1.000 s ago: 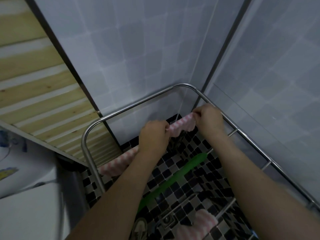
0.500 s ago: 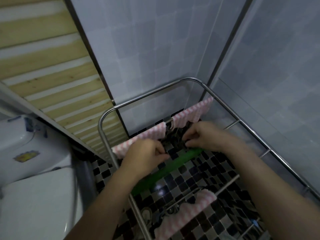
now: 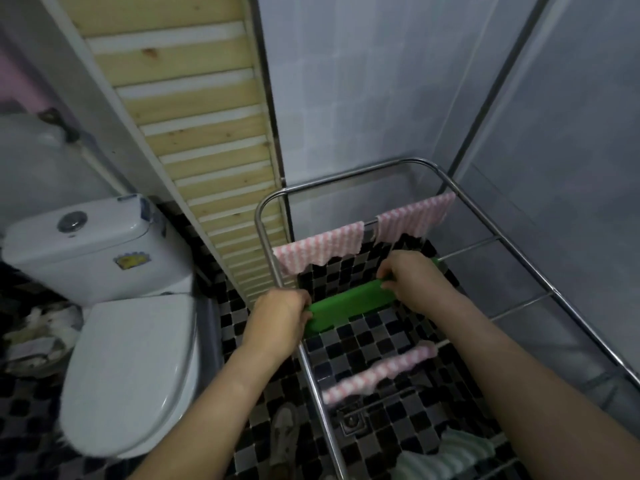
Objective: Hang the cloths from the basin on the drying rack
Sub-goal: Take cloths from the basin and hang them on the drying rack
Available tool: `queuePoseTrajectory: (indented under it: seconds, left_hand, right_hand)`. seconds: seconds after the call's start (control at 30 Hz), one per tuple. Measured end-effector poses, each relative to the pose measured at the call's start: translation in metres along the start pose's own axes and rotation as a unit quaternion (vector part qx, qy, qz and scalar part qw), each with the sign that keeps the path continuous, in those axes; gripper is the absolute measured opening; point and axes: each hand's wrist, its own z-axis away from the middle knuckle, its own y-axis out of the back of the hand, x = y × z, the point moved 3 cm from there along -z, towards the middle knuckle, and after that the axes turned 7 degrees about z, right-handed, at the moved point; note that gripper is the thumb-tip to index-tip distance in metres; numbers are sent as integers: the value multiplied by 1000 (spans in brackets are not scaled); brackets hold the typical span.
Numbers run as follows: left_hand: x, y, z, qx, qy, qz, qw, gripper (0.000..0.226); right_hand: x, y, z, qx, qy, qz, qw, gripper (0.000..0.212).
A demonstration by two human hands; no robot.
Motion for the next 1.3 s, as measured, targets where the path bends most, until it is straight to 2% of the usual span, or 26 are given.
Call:
queuePoseTrajectory:
  seconds: [0.17,0.3,0.37,0.6,0.83,1.0,1.17,1.3]
  left_hand:
    - [-5,-1,4,11,34,41,999,24]
    - [-10,9,20,51,29,103,993,29]
    - [-18,19,36,83,33,159,983,25]
    - [-48,51,103,167,81,266,946,20]
    - [-94,87,198,248,135,261,923,16]
    - [-129,106,283,286,177,262,904,14]
    - [-178,122,403,326,220,256,883,22]
    - [-213,128,493,346,273,240,865,32]
  right_hand:
    - [-11,5,5,-18,-2,33,999,29]
    - [-18,7,15,28,14,12,999,37]
    - [-33,12,22,48,21,-29,998,31]
    - [-118,32,52,87,71,-166,980,19]
    - [-232,32,98,86,156,-201,963,19]
    - [-319,21,144,69,185,-255,947,14]
    - [-424,-13,202,-10,244,-370,896,11]
    - [-501,-48,244,-101,276,-410,864,18]
